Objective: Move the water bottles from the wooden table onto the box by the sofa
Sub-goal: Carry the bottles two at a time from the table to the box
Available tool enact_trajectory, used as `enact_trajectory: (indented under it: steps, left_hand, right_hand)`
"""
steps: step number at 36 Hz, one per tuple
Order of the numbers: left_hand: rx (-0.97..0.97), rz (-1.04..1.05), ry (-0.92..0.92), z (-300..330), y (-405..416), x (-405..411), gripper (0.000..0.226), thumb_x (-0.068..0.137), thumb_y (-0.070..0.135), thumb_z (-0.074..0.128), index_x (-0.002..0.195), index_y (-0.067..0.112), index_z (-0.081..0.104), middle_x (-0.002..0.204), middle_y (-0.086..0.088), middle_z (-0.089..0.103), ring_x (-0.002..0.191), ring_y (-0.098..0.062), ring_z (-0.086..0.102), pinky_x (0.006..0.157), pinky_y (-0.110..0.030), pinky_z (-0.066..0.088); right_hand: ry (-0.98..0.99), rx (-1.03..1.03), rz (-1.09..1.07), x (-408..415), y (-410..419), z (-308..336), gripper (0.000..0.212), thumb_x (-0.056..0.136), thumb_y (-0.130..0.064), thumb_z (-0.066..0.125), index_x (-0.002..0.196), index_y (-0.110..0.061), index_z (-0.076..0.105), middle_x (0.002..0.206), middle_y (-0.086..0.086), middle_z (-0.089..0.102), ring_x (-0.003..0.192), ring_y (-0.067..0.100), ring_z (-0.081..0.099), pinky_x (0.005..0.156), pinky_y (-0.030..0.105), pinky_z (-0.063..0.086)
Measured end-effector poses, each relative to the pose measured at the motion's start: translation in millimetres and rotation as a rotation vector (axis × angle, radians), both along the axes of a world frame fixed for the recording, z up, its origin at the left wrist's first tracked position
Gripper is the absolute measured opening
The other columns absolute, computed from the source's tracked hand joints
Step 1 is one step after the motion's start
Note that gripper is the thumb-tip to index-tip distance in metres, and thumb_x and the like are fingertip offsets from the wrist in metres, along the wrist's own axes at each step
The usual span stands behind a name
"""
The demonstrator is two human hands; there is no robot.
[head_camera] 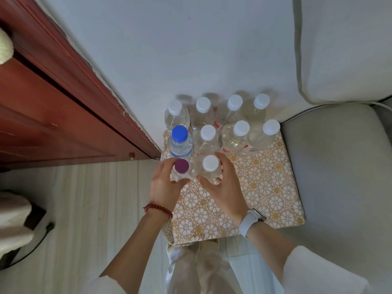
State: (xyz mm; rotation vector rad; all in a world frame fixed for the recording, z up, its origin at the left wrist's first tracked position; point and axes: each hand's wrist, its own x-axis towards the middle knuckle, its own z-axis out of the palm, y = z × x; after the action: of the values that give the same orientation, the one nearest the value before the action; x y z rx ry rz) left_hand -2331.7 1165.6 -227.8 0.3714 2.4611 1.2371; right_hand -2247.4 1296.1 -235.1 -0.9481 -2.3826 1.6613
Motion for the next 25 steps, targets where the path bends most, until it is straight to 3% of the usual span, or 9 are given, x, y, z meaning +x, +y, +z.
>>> enact_trajectory:
  steps: [5, 12, 17, 25]
  left_hand:
    - [0.001, 0.014, 0.007, 4, 4, 1, 0.051, 0.065, -0.001, 0.077, 0.112, 0.006, 0.058, 0.107, 0.004, 0.049, 0.095, -0.011, 0.048, 0.066, 0.008, 0.034]
    - [0.002, 0.026, -0.053, 3, 3, 2, 0.054, 0.068, 0.003, 0.076, 0.116, 0.012, 0.052, 0.109, 0.007, 0.048, 0.096, -0.008, 0.047, 0.062, 0.0, 0.042]
    - [-0.013, 0.073, -0.137, 2, 5, 9, 0.064, 0.073, 0.011, 0.074, 0.126, 0.017, 0.039, 0.122, 0.002, 0.051, 0.101, -0.009, 0.049, 0.082, -0.024, 0.045]
    - [-0.124, 0.034, -0.161, 33, 3, 22, 0.081, 0.08, 0.014, 0.066, 0.143, 0.021, 0.016, 0.148, -0.004, 0.028, 0.13, -0.023, 0.038, 0.096, -0.026, 0.034]
  right_hand:
    - [0.021, 0.008, -0.014, -3, -2, 1, 0.074, 0.072, -0.046, 0.067, 0.134, -0.023, 0.033, 0.131, -0.01, 0.038, 0.127, 0.015, 0.041, 0.092, 0.044, 0.052]
    - [0.011, -0.031, -0.007, -3, -5, 3, 0.079, 0.076, -0.036, 0.071, 0.139, -0.021, 0.025, 0.139, 0.0, 0.032, 0.131, 0.016, 0.036, 0.099, 0.046, 0.047]
    - [-0.016, -0.067, 0.004, -1, -7, 11, 0.087, 0.077, -0.032, 0.071, 0.143, -0.026, 0.015, 0.143, -0.009, 0.026, 0.135, 0.009, 0.028, 0.106, 0.042, 0.04]
    - [-0.098, -0.017, 0.064, 11, -4, 43, 0.085, 0.084, -0.029, 0.064, 0.146, -0.025, 0.007, 0.154, -0.002, 0.019, 0.141, 0.012, 0.021, 0.113, 0.033, 0.027]
